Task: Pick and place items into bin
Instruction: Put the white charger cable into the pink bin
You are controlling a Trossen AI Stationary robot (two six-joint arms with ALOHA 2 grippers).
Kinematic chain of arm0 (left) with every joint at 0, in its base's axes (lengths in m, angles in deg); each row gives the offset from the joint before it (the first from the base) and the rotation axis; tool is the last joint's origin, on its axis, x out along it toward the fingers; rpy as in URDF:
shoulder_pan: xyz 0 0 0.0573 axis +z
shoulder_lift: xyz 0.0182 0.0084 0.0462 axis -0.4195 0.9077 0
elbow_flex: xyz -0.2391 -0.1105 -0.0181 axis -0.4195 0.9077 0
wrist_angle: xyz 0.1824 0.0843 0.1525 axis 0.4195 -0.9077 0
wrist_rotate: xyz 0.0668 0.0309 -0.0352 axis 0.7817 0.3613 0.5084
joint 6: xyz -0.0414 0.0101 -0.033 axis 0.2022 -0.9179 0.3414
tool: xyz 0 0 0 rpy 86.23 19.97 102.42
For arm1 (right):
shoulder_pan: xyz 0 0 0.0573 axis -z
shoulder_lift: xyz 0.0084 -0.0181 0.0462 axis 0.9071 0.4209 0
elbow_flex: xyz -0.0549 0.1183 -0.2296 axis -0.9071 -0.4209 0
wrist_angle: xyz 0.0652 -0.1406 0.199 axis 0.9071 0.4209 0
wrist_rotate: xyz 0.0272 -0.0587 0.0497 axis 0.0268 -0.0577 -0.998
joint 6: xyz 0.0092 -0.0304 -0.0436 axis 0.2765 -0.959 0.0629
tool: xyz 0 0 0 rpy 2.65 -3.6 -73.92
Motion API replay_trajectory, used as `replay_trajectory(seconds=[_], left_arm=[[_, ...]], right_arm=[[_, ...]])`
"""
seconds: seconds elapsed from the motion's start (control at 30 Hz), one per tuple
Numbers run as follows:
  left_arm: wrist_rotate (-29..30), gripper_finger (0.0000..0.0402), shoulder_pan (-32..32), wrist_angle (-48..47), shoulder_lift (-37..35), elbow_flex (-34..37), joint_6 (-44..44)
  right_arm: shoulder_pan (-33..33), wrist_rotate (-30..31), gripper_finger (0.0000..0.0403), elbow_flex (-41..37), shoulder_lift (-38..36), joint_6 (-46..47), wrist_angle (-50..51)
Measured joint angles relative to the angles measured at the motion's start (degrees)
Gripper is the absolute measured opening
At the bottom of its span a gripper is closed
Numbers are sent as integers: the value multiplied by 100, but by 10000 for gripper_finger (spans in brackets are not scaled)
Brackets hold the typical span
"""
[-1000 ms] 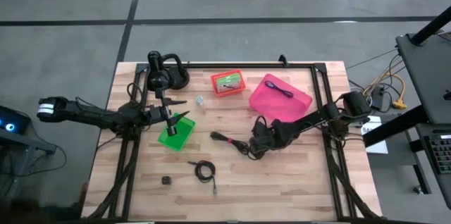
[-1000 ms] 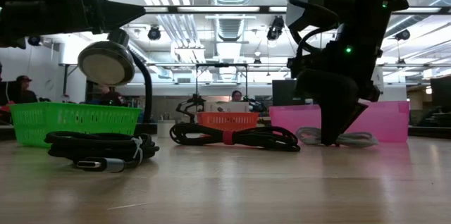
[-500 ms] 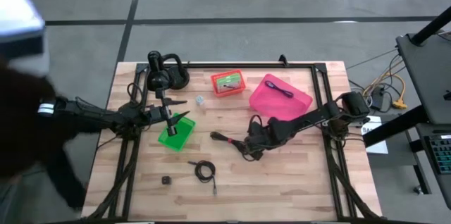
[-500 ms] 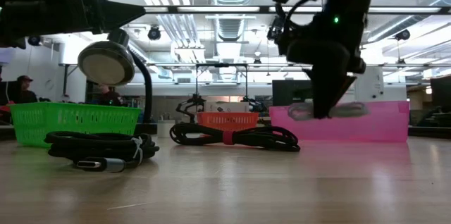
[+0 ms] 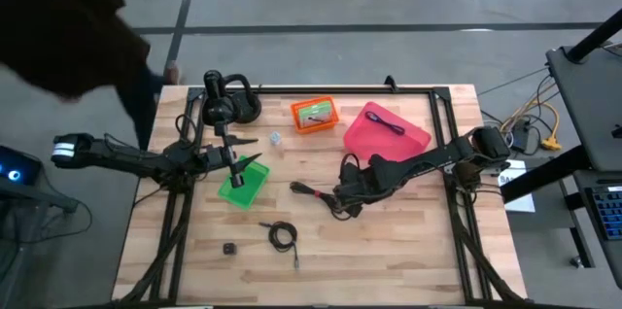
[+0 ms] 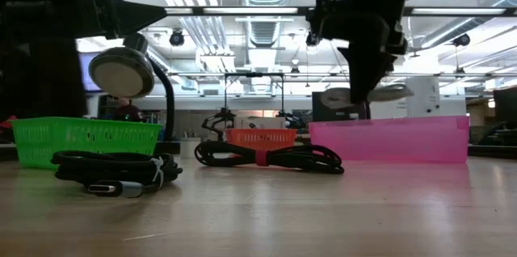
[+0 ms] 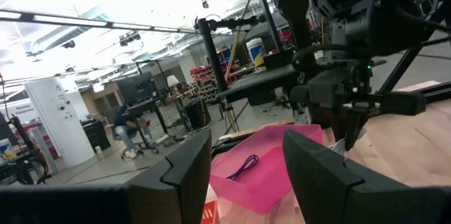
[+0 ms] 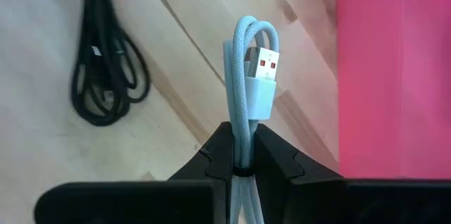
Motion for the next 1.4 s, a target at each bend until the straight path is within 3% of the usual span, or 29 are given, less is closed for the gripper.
replay_trajectory(seconds=[0.37,0.77,1.13,1.4], left_arm=[[0,162,0,-2,0,2,132],[-2,162,-1,20,-13,-22,127],[-2,162,-2,155,-32,-46,123],[-2,162,-2,155,-40,-46,122]], right_arm=[[404,298,24,200,-11,-296,651],[1291,276,24,226,-47,-1351,649],[2061,233,24,222,-540,-2106,577],[2530,402,24,178,-685,-2066,382]])
